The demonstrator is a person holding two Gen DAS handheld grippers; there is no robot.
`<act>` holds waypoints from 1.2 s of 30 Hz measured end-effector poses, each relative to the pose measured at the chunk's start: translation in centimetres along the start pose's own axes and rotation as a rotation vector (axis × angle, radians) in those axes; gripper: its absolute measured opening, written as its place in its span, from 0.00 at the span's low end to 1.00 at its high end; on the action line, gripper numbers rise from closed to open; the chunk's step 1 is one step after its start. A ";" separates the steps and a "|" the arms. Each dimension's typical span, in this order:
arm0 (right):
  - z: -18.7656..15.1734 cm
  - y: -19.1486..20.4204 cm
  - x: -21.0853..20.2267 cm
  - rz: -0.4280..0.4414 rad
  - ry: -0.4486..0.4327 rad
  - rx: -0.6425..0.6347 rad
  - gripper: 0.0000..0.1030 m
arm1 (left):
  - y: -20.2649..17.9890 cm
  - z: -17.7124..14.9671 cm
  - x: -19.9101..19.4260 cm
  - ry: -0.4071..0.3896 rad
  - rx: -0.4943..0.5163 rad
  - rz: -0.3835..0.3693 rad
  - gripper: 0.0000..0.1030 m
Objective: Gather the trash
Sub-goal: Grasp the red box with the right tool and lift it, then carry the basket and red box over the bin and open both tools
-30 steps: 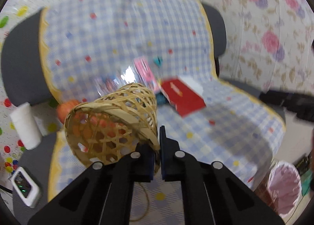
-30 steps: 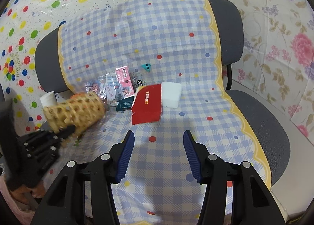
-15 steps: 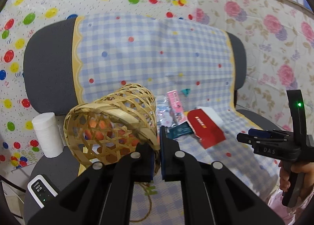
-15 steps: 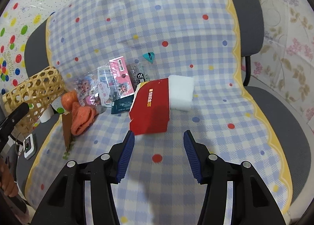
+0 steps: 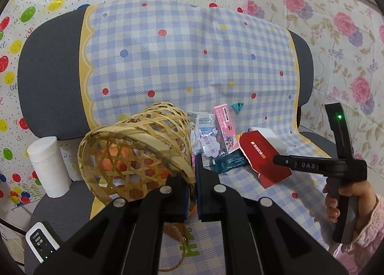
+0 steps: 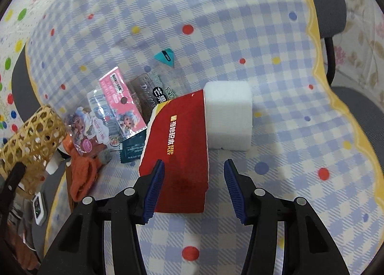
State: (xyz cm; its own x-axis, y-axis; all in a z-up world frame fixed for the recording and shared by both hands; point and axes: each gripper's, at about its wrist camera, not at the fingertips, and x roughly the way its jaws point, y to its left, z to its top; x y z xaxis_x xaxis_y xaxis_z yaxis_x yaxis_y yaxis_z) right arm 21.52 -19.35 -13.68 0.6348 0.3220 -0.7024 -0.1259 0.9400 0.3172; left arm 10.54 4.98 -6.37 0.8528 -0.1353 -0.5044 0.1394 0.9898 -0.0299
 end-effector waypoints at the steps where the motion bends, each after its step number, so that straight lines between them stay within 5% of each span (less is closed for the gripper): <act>1: 0.1 -0.3 0.3 0.024 0.012 0.023 0.51 | 0.0 0.0 0.1 0.003 -0.001 -0.001 0.02; 7: 0.0 -0.5 -0.6 0.089 0.000 0.063 0.27 | -0.3 0.0 -0.4 -0.001 0.006 -0.004 0.02; 9: 0.1 -0.2 -1.6 0.096 -0.016 0.055 0.07 | -0.4 0.1 -0.7 -0.003 0.003 -0.006 0.02; 12: 0.0 1.4 -4.2 0.081 -0.062 -0.009 0.01 | -0.7 0.0 -1.6 -0.013 0.005 -0.011 0.02; 20: -3.0 6.9 -12.9 -0.058 -0.242 -0.243 0.01 | -2.8 -0.6 -5.4 -0.056 0.026 -0.081 0.02; 36: -11.2 2.9 -20.5 -0.135 -0.258 -0.129 0.01 | -13.0 -4.6 -8.3 -0.023 0.189 -0.299 0.03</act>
State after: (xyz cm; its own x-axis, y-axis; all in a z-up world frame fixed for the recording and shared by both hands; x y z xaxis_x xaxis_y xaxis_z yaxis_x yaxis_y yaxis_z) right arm -0.36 -21.94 -5.52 0.8226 0.1698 -0.5426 -0.1126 0.9841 0.1373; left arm -0.71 -6.57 -5.74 0.7710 -0.4208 -0.4781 0.4735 0.8807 -0.0115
